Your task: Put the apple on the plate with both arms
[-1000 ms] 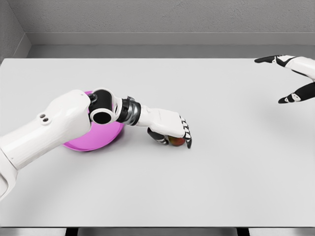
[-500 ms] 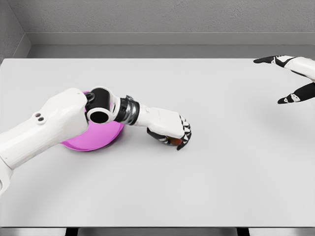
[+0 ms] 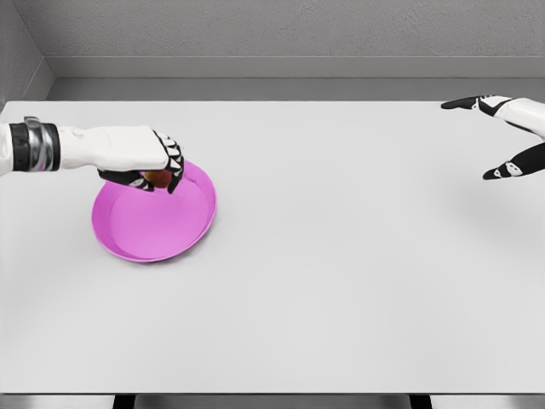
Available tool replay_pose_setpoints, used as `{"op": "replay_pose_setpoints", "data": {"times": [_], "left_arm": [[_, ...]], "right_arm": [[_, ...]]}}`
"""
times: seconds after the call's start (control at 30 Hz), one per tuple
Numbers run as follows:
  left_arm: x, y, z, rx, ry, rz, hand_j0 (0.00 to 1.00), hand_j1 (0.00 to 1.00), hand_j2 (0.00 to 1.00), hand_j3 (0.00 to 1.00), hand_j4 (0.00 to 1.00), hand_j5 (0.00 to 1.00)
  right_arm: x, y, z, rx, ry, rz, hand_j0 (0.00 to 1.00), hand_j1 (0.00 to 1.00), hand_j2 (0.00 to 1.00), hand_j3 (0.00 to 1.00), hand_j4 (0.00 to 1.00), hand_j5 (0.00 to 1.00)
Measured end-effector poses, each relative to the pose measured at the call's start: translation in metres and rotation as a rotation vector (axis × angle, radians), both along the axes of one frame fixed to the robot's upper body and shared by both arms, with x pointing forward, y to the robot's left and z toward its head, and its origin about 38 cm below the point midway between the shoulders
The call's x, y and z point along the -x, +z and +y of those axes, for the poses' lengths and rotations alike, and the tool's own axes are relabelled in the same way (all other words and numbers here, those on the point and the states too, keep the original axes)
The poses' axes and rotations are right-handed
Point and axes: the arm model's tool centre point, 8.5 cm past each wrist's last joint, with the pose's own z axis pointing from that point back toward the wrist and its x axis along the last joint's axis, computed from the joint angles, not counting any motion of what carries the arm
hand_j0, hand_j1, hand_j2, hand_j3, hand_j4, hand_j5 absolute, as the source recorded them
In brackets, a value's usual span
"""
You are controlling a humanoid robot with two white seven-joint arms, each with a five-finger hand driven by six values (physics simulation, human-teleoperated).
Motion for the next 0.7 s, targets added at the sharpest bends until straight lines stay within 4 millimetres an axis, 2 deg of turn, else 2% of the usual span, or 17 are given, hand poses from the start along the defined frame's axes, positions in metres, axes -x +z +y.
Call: {"op": "replay_pose_setpoints", "data": {"times": [0.07,0.1,0.17,0.37,0.47,0.53,0.63,0.7], "left_arm": [[-0.001,-0.004,0.009,-0.004,0.025,0.01,0.62,0.62,0.62,0.62,0.62,0.62],[-0.001,-0.005,0.012,-0.002,0.033,0.014,0.8,0.8,0.8,0.8,0.8,0.8],[-0.002,-0.005,0.014,0.004,0.041,0.016,0.98,0.98,0.98,0.98,0.98,0.98],[-0.003,-0.001,0.017,0.028,0.054,0.018,1.0,1.0,1.0,1.0,1.0,1.0],[-0.008,0.005,0.026,0.046,0.085,0.013,1.0,1.0,1.0,1.0,1.0,1.0],[-0.018,0.004,0.042,0.068,0.151,0.022,1.0,1.0,1.0,1.0,1.0,1.0],[-0.036,0.003,0.079,0.109,0.29,0.034,1.0,1.0,1.0,1.0,1.0,1.0],[-0.041,0.001,0.098,0.121,0.355,0.041,1.0,1.0,1.0,1.0,1.0,1.0]], "right_arm": [[0.0,-0.001,0.0,0.0,0.0,0.001,1.0,1.0,1.0,1.0,1.0,1.0],[0.0,-0.001,0.0,0.001,0.0,0.002,1.0,1.0,1.0,1.0,1.0,1.0],[0.0,-0.001,0.0,0.001,0.0,0.002,1.0,1.0,1.0,1.0,1.0,1.0],[0.003,-0.003,0.001,0.005,0.007,0.008,1.0,1.0,1.0,1.0,1.0,1.0],[0.003,-0.002,0.002,0.006,0.009,0.007,1.0,1.0,1.0,1.0,1.0,1.0],[0.003,-0.002,0.002,0.006,0.009,0.006,1.0,1.0,1.0,1.0,1.0,1.0],[0.004,-0.003,0.001,0.007,0.008,0.008,1.0,1.0,1.0,1.0,1.0,1.0],[0.004,-0.005,0.001,0.007,0.006,0.013,1.0,1.0,1.0,1.0,1.0,1.0]]}}
